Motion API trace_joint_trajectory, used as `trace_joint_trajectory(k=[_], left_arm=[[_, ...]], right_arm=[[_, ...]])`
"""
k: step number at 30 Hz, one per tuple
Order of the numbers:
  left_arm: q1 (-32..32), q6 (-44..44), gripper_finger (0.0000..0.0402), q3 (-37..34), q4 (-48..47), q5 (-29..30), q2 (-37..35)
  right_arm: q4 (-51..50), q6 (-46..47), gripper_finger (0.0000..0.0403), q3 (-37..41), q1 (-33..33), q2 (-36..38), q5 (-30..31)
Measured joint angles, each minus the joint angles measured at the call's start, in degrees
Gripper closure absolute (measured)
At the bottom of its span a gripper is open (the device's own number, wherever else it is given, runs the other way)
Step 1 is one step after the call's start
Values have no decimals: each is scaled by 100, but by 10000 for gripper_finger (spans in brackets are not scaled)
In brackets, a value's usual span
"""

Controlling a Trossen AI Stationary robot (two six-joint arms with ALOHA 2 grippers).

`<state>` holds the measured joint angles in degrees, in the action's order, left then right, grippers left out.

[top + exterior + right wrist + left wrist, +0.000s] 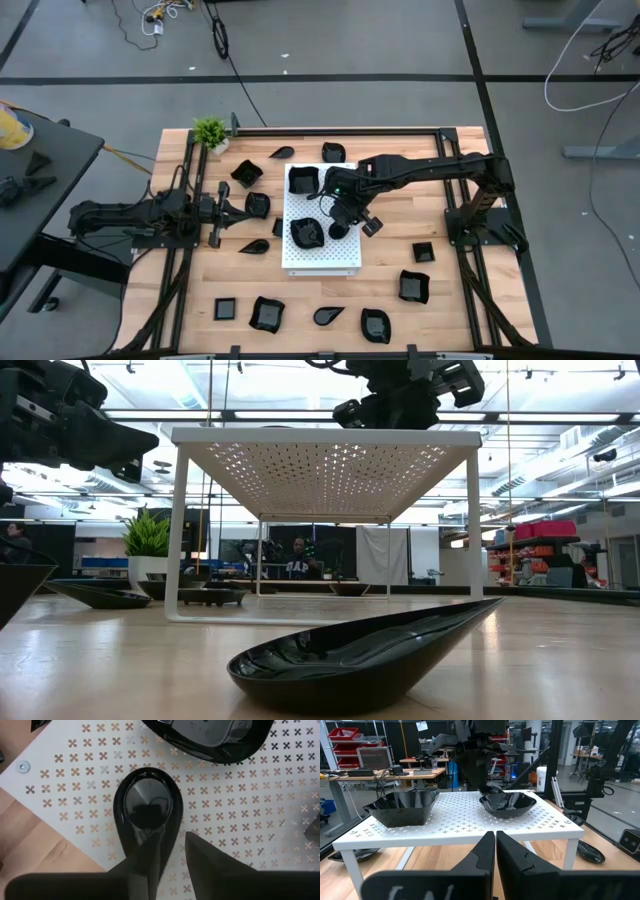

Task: Pick & Place Mini shaped plates
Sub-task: Stack the black square plate on top of the other black square plate on the shelf

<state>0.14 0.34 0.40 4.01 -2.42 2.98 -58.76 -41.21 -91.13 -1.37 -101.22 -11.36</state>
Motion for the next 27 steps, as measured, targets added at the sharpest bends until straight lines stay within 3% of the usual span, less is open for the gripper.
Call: trace_joint_trajectory(k=[11,18,27], left_arm=[[2,0,381,-2,2,0,0],[2,0,381,-2,0,0,0],[2,2,381,-2,2,0,0]], right_arm=[[87,966,305,-7,47,627,484],[-2,1272,305,43,154,1096,492],[103,1454,305,1141,276,1747,513]])
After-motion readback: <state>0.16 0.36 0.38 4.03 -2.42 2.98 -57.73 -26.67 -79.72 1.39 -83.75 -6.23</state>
